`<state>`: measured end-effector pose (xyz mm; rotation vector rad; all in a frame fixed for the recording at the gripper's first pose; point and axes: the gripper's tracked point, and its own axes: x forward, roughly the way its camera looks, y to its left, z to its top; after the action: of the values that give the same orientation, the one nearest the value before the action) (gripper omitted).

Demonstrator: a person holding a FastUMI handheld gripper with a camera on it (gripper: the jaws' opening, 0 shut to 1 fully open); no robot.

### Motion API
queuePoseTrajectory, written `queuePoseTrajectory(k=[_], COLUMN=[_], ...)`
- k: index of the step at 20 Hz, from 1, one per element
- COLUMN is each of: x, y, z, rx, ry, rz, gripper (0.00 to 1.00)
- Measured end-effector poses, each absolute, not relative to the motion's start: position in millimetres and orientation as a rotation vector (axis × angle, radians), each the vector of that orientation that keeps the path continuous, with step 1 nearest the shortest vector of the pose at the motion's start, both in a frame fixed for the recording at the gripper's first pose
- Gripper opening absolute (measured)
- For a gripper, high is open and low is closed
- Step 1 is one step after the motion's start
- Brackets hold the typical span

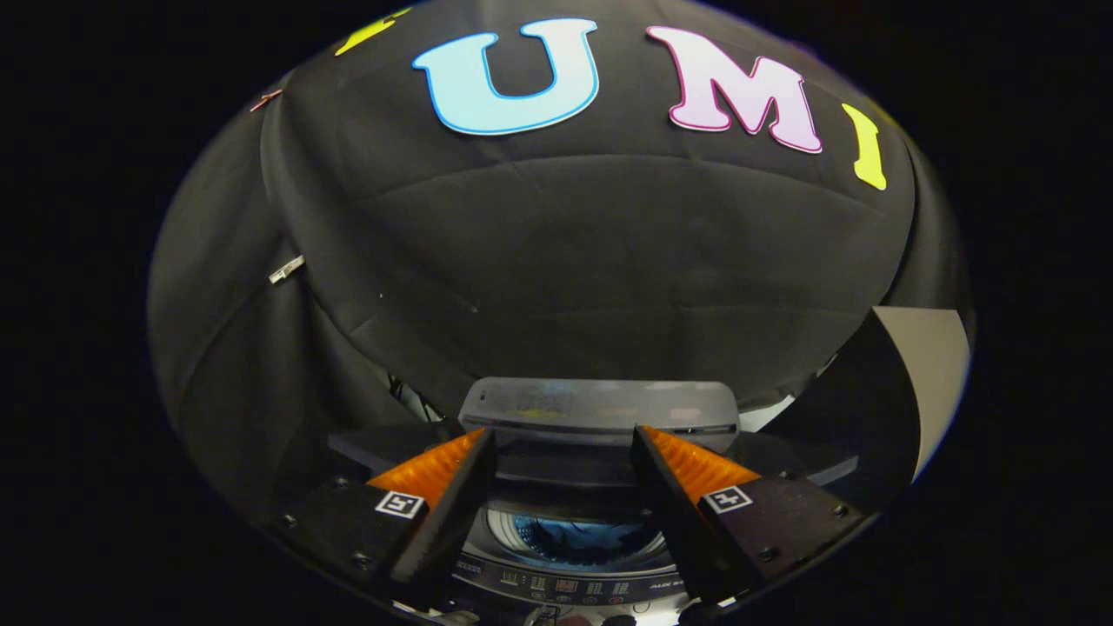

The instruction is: Put the clothes into the washing machine and then close the washing machine lid.

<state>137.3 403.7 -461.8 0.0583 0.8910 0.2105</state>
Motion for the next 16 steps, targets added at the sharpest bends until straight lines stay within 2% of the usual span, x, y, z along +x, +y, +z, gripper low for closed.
queuePoseTrajectory(k=[7, 16], x=[96, 72], y=[399, 389], z=[-522, -559], rx=[0.028, 0.01], ry=[1.025, 1.115], rz=[0.213, 0.199], gripper=[1.0, 1.0])
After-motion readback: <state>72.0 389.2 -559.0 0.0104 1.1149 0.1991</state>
